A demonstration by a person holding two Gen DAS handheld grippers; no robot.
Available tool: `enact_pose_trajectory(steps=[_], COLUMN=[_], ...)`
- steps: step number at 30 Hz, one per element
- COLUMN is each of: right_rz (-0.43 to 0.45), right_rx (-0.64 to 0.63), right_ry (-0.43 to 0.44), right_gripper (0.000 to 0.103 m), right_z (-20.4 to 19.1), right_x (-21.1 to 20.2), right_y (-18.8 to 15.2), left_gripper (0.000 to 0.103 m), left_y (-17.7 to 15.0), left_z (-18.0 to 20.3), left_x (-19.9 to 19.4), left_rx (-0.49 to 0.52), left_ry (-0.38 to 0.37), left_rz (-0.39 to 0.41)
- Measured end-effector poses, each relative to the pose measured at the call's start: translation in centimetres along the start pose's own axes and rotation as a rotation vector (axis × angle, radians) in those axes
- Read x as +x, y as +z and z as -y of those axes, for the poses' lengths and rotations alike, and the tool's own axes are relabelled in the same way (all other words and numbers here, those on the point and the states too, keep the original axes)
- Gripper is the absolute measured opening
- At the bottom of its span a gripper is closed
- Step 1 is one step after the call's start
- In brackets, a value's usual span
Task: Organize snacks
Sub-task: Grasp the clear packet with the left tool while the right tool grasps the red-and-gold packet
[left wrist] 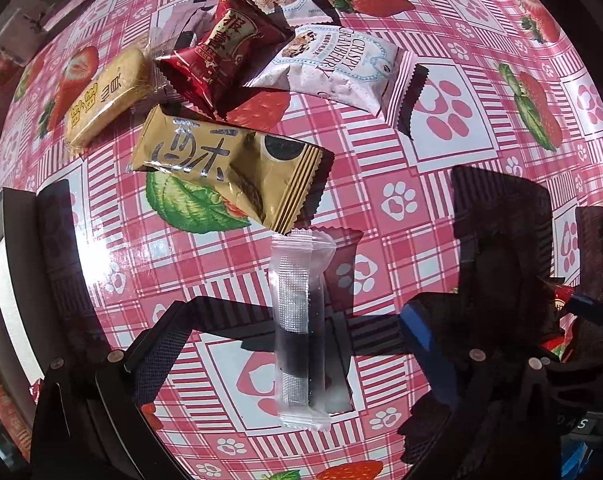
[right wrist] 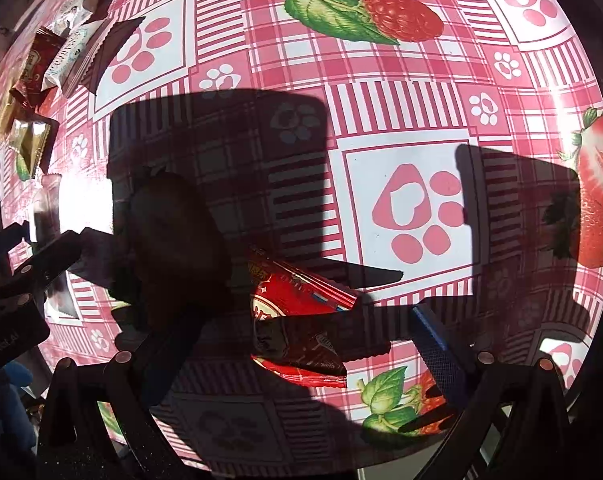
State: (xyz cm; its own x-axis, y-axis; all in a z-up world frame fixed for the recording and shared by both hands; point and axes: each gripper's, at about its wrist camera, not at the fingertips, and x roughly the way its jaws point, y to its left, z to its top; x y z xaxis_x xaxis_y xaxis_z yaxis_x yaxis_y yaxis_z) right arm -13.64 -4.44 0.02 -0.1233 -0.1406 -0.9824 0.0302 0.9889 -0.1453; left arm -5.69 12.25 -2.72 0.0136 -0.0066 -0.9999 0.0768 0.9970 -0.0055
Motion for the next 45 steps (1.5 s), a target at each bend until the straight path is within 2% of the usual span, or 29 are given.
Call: enact_pose_trajectory(steps=[4, 5, 7, 9, 11, 12, 13, 14, 17, 23, 33, 36, 37, 38, 39, 42, 45], right_rz=[-0.007, -0.019, -0.034, -0.034, -0.022, -0.012, -0.004, 0.006, 0.014, 0.035, 0.045, 0.049, 0.038, 0.028, 0.030, 0.035, 0.026], right_rx=[-0.002, 0.000, 0.001, 0.003, -0.005, -0.011, -0.018, -0.025, -0.025, -0.039, -0.080, -0.065, -0.040, -0.005, 0.034, 0.088, 0.072], right_ry=[0.000, 0.000, -0.005, -0.007, -0.005, -0.005, -0.006, -0.004, 0.033, 0.133, 0.172, 0.157, 0.160, 0.166, 0.166, 0.164, 0.145], right_gripper=[0.103, 0.103, 0.102, 0.093, 0.071, 0.063, 0.045, 0.031, 0.031, 0.030, 0.030, 0.032, 0.045, 0.068, 0.073, 0.073, 0.073], right_z=[0.3, 0.2, 0.1, 0.2, 0.2, 0.1, 0.0, 0.0, 0.0, -0.7, -4.0, -3.7, -3.2, -2.4, -1.1, 0.9, 1.2], right_x=[0.1, 0.1, 0.1, -0.2, -0.8, -1.2, -1.5, -1.8, -2.3, -3.5, -5.2, -5.4, -5.3, -5.3, -5.2, -5.1, -4.8], right_y=[-0.1, 0.0, 0.3, 0.4, 0.3, 0.2, 0.1, 0.1, 0.2, -0.3, -0.3, 0.1, 0.3, 0.6, 0.9, 1.7, 3.0], left_gripper=[0.102, 0.099, 0.090, 0.067, 0.054, 0.043, 0.034, 0.016, 0.017, 0.017, 0.017, 0.017, 0.017, 0.017, 0.017, 0.017, 0.017], left_y=[0.4, 0.5, 0.6, 0.6, 0.5, 0.4, 0.4, 0.4, 0.0, -1.9, -5.2, -6.4, -6.7, -6.8, -6.9, -6.8, -7.0], left_z=[0.3, 0.2, 0.5, 0.2, 0.1, -0.1, -0.1, -0.1, -0.4, -1.9, -7.3, -8.7, -9.2, -9.3, -10.0, -10.8, -11.4], left_x=[0.0, -0.1, -0.5, -1.5, -1.9, -2.1, -2.3, -2.4, -2.8, -5.2, -8.9, -9.6, -9.9, -9.8, -9.9, -9.9, -10.1], left_rx=[-0.002, -0.002, 0.008, 0.018, 0.009, 0.003, 0.004, 0.015, 0.048, 0.070, 0.012, -0.015, -0.023, -0.030, -0.037, -0.054, -0.062], left_ry=[-0.002, -0.002, -0.002, -0.002, 0.000, -0.001, -0.003, -0.010, -0.023, -0.020, -0.029, -0.029, -0.028, -0.027, -0.025, -0.016, -0.002], left_rz=[-0.015, -0.019, -0.015, 0.004, 0.013, 0.019, 0.026, 0.024, 0.014, 0.059, 0.106, 0.115, 0.118, 0.120, 0.122, 0.123, 0.125])
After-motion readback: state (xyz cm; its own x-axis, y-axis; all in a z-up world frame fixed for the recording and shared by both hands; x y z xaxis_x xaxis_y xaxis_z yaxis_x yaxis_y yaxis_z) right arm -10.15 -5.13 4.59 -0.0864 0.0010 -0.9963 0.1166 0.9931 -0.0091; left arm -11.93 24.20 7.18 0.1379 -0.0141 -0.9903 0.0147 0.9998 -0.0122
